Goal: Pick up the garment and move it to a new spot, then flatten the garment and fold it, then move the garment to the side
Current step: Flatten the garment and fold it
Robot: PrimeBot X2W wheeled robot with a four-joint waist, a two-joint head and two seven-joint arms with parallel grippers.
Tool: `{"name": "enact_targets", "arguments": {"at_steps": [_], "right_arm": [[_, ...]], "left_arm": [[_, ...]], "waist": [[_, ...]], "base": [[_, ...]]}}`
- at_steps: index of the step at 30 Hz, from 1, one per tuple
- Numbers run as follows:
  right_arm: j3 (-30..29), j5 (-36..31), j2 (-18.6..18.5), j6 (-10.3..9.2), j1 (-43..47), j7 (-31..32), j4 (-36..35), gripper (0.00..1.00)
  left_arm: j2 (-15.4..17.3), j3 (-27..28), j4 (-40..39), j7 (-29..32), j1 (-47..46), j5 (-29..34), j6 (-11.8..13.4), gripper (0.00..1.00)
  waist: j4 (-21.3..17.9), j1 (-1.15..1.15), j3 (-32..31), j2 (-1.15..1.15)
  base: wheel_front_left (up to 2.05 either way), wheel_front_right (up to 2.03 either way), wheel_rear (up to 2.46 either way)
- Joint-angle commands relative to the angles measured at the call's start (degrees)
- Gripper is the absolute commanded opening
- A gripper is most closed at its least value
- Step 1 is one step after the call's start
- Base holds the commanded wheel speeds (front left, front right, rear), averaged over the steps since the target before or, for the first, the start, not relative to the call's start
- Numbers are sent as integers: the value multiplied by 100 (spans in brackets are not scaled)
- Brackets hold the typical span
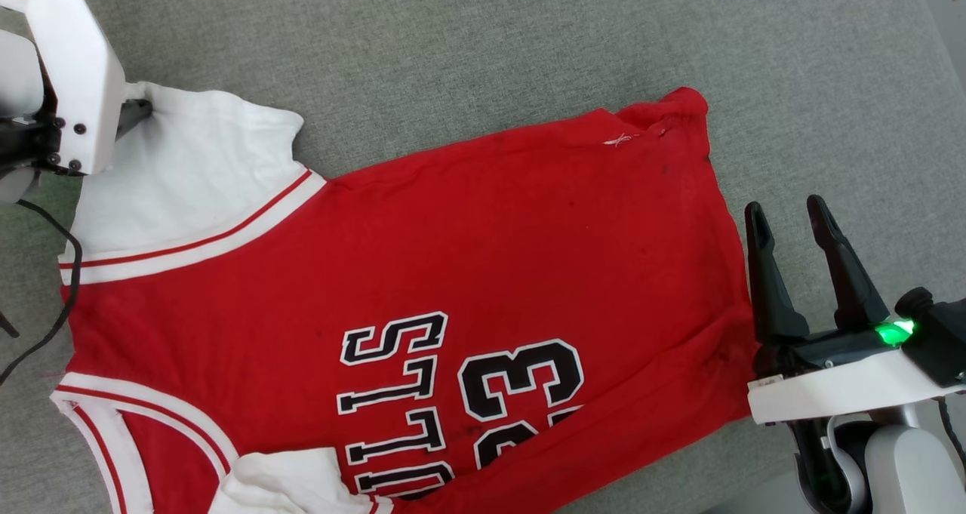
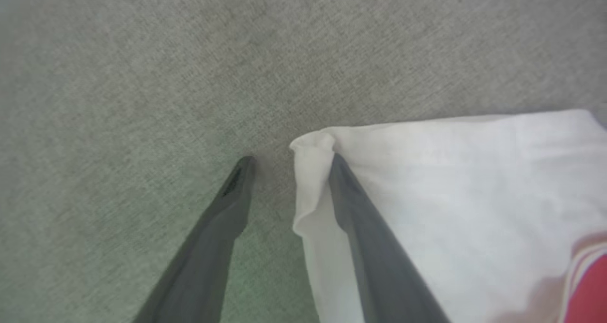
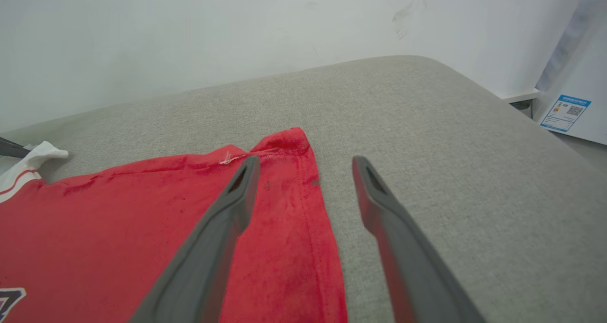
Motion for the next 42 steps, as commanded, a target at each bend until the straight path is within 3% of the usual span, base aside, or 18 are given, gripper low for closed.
{"name": "enact_targets", "arguments": {"at_steps": [1, 7, 13, 19, 25, 31, 35, 42], "right_arm": [[-2, 44, 27, -5, -118, -52, 52, 100], [-85, -89, 22, -5, -190, 54, 153, 100], [-189, -274, -395, -5, -269, 575, 1, 100], [-447, -345, -901, -5, -462, 1974, -163, 100], [-285, -163, -1624, -6, -937, 3775, -147, 100], [94, 133, -2326, -5, -1550, 5296, 252, 100], [276, 260, -2619, -5, -1946, 5886, 567, 100], [545, 194, -2879, -5, -2421, 6302, 1205, 100]], "left_arm": [[-65, -185, 108, 128, 293, -44, -1, 0], [-215, -146, -24, -493, 325, -17, -8, 0], [-300, -393, -223, -1291, 246, 71, -20, 0], [-316, -606, -737, -1887, 251, -128, -23, 0], [33, -988, -1699, -2008, 444, -363, -24, 0], [270, -982, -2573, -2218, 648, -479, -6, 0], [309, -992, -3102, -2286, 767, -459, 71, 0], [404, -1015, -3787, -2397, 1009, -477, 170, 0]], "waist": [[13, 0, 13, 0], [196, 0, -138, 0], [516, 0, -541, 0], [931, 0, -859, 0], [1321, 0, -902, 0], [1675, 0, -750, 0], [1910, 0, -614, 0], [2219, 0, -422, 0]], "base": [[0, 0, 0], [0, 0, 0], [0, 0, 0], [0, 0, 0], [0, 0, 0], [0, 0, 0], [0, 0, 0], [0, 0, 0]]}}
